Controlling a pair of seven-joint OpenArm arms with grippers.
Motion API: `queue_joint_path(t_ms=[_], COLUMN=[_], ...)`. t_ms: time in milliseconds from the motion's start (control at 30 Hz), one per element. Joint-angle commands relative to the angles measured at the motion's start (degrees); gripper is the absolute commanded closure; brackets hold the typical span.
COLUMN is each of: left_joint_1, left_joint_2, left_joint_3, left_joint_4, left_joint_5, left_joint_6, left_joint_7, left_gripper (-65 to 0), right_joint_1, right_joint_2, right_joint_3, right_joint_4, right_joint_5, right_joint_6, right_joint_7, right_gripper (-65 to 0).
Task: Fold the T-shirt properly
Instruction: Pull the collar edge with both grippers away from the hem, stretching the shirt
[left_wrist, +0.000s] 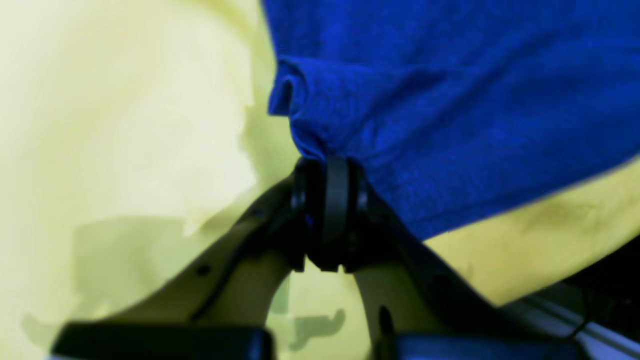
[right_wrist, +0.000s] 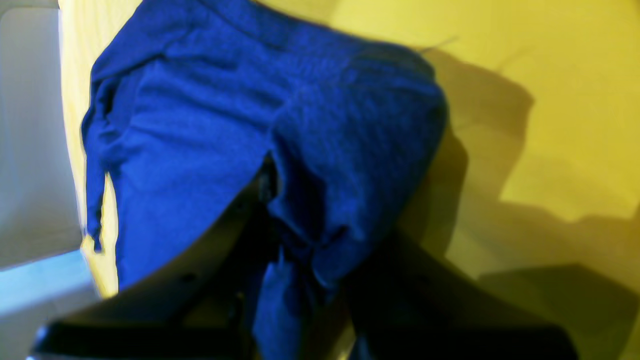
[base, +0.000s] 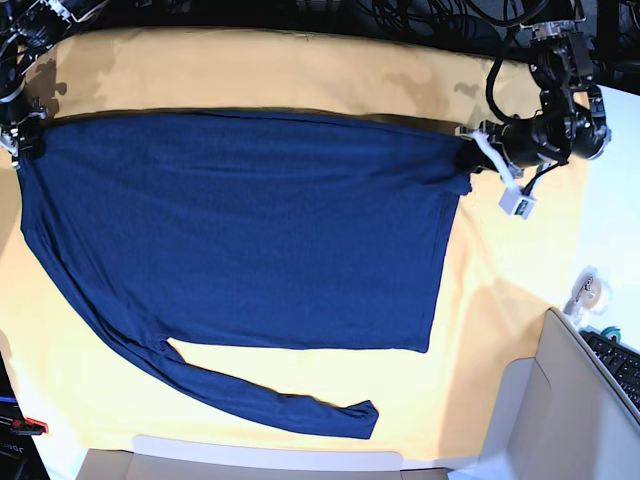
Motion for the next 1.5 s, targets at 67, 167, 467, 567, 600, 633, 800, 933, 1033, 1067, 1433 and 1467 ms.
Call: queue_joint_path(t_ms=[67,167,467,567,600,633,800,933,1033,1067,1433,1467], left_joint_1=[1.49,3.95,9.49,12.04,12.57,13.27,14.06,14.33,15.73,15.91,19.16,19.25], left_joint_2=[-0.90,-0.90,-0.82,-0.73,-0.64,-0.64,-0.46,-0.46,-0.46,-0.46,-0.46,-0.46], left_joint_3=[-1.90,-2.34,-2.34,-2.34,-2.34,-2.34,-2.34,-2.34,-2.34,-2.34,-2.51,-2.51], left_joint_4=[0.86,0.86,0.86,0.86,0.86,0.86,0.86,0.86,0.95,0.95,2.27,3.58], left_joint_5=[-0.05,-0.05,-0.05,-0.05,-0.05,-0.05,-0.13,-0.13,-0.13,-0.13,-0.13,-0.13], left_joint_6=[-0.01,-0.01,-0.01,-0.01,-0.01,-0.01,-0.01,-0.01,-0.01,-0.01,-0.01,-0.01], left_joint_7=[0.28,0.01,-2.36,-3.59,-4.03,-4.47,-4.91,-4.91,-5.61,-5.88,-7.02,-7.02], left_gripper=[0.0,0.0,0.0,0.0,0.0,0.0,0.0,0.0,0.0,0.0,0.0,0.0], right_joint_1=[-3.43,-5.98,-10.55,-12.05,-12.31,-12.84,-14.60,-15.47,-16.27,-16.27,-18.20,-18.20], right_joint_2=[1.26,1.26,0.64,0.64,0.64,0.64,-1.47,-3.49,-3.76,-3.76,-3.84,-3.84], right_joint_3=[0.29,0.38,0.38,0.38,0.38,0.29,-0.06,-0.15,-0.15,-0.15,-0.15,-0.15], right_joint_4=[0.93,0.93,0.93,0.93,0.93,0.93,0.93,0.93,0.93,0.93,0.84,0.84], right_joint_5=[1.27,1.53,1.53,1.53,1.53,1.53,1.53,1.44,1.44,1.44,1.44,1.44], right_joint_6=[0.35,0.35,0.35,0.35,0.35,0.35,0.44,0.44,0.44,0.44,0.44,0.44], right_joint_7=[1.03,1.03,1.03,1.03,1.03,1.03,1.03,1.03,0.95,0.95,0.95,0.95], right_gripper=[0.0,0.0,0.0,0.0,0.0,0.0,0.0,0.0,0.0,0.0,0.0,0.0])
